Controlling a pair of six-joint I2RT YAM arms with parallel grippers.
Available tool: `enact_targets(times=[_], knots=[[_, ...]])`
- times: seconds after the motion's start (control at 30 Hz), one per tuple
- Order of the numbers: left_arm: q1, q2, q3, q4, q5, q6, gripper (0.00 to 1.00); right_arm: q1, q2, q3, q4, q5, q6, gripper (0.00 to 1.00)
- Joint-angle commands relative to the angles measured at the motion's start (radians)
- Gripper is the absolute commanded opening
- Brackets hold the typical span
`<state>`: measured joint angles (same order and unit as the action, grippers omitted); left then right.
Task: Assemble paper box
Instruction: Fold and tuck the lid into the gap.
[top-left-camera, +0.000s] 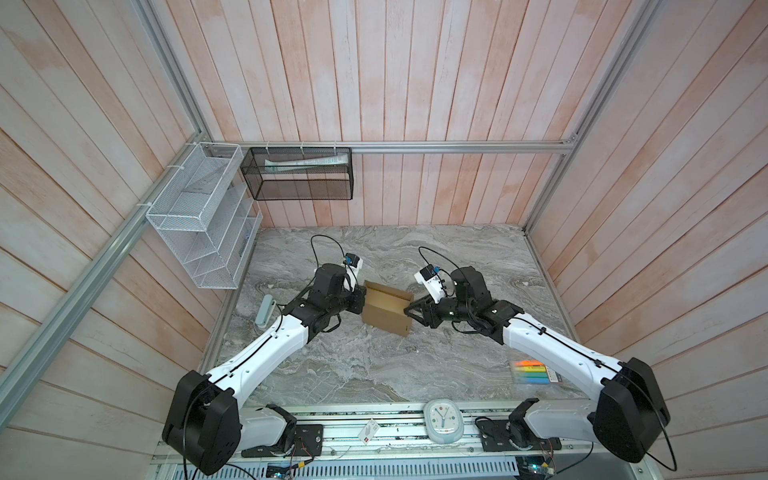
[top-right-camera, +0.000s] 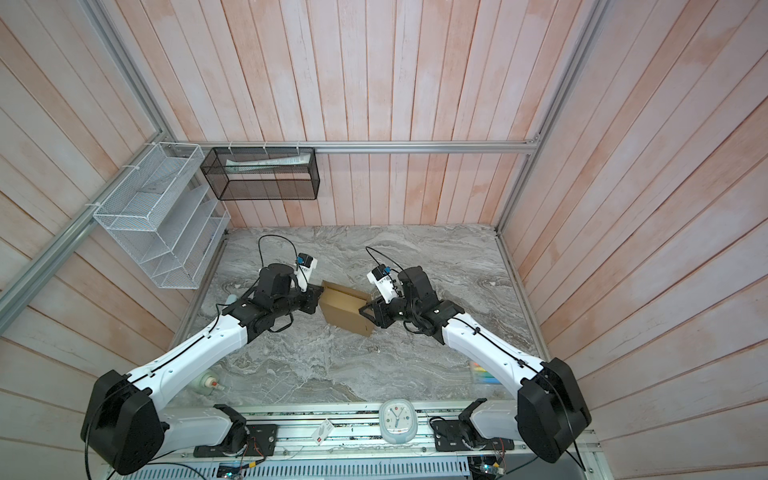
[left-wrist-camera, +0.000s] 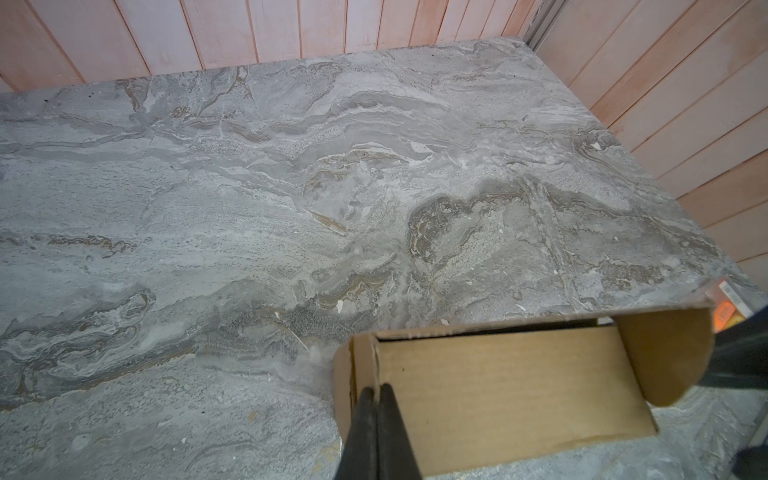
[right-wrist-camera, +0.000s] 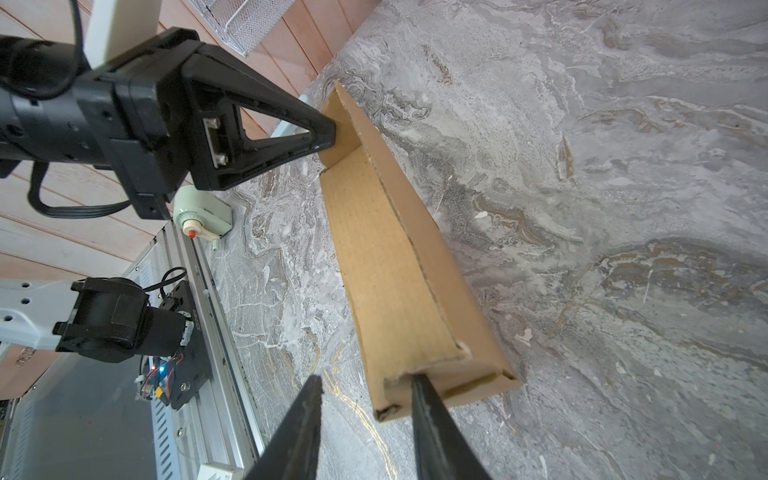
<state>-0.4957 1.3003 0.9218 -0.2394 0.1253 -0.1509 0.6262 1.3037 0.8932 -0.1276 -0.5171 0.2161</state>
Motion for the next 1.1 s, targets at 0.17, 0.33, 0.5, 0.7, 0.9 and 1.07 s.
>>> enact_targets(times=[0.17, 0.33, 0.5, 0.7, 0.9, 1.07], knots=[[-0.014, 0.013, 0.012, -0.035, 0.057, 0.001, 0.0, 0.016, 0.015, 0.045, 0.042, -0.034, -0.011, 0.38], [-0.014, 0.016, 0.014, -0.035, 0.06, 0.0, 0.0, 0.015, 0.019, 0.049, 0.037, -0.037, -0.014, 0.38], [-0.014, 0.013, 0.014, -0.037, 0.057, 0.001, 0.0, 0.015, 0.015, 0.04, 0.036, -0.033, -0.015, 0.38], [-0.014, 0.01, 0.001, -0.029, 0.039, -0.003, 0.0, 0.015, 0.0, 0.024, 0.024, -0.023, -0.015, 0.38], [-0.014, 0.009, -0.016, -0.015, 0.016, -0.01, 0.0, 0.013, -0.044, 0.008, -0.006, 0.021, -0.021, 0.38], [-0.014, 0.014, -0.021, -0.008, 0.009, -0.013, 0.0, 0.01, -0.1, -0.015, -0.007, 0.081, -0.011, 0.38]])
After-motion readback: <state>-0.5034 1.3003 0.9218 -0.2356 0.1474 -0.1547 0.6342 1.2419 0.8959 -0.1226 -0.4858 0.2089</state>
